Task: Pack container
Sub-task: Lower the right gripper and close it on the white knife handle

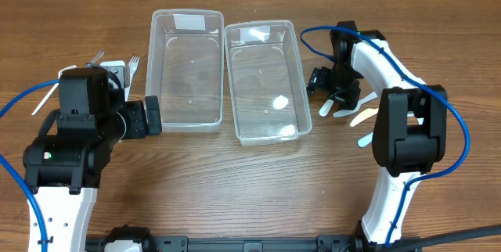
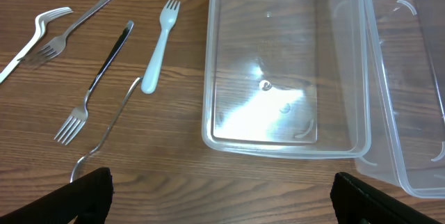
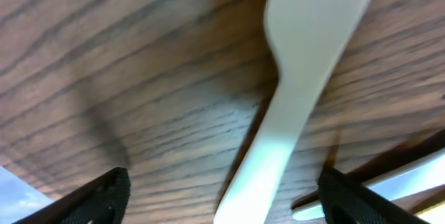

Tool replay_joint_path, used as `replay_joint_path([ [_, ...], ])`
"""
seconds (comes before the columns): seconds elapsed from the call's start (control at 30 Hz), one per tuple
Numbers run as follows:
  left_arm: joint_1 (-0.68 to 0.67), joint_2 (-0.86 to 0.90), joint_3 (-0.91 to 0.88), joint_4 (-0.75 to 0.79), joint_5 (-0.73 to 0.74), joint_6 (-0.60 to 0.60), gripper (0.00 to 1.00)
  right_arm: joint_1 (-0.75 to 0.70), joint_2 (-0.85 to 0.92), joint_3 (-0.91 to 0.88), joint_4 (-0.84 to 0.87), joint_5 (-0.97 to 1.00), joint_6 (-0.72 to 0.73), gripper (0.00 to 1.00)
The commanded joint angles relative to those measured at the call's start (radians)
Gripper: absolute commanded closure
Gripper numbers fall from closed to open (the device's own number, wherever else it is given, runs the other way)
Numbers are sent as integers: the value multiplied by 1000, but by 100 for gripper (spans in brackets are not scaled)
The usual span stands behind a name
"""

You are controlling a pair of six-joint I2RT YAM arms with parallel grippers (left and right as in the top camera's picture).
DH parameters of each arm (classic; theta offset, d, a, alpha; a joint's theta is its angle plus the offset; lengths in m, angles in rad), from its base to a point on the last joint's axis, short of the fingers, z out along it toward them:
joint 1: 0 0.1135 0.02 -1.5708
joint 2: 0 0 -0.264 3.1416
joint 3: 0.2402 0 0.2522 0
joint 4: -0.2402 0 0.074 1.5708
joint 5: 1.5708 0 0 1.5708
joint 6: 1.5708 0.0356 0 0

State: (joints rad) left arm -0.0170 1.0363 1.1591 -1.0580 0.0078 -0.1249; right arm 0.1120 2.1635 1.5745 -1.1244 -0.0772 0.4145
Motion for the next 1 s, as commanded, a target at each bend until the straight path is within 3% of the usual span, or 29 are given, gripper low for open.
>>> replay_joint_path([
  [0.0, 10, 3, 25, 5, 11, -3, 0, 26, 45, -3, 4, -30, -2, 22],
  [0.13, 10, 3, 25, 4, 11, -3, 0, 33, 45, -3, 4, -30, 2, 35],
  [0.43, 10, 3, 25, 4, 11, -3, 0, 33, 45, -3, 20, -30, 5, 37],
  [0.6, 10, 3, 25, 4, 11, -3, 0, 33, 45, -3, 35, -29, 6, 53],
  [0.83, 10, 3, 25, 4, 11, -3, 0, 33, 45, -3, 50, -29, 16, 60],
  [0.97, 10, 3, 25, 4, 11, -3, 0, 32, 45, -3, 60, -29, 32, 69],
])
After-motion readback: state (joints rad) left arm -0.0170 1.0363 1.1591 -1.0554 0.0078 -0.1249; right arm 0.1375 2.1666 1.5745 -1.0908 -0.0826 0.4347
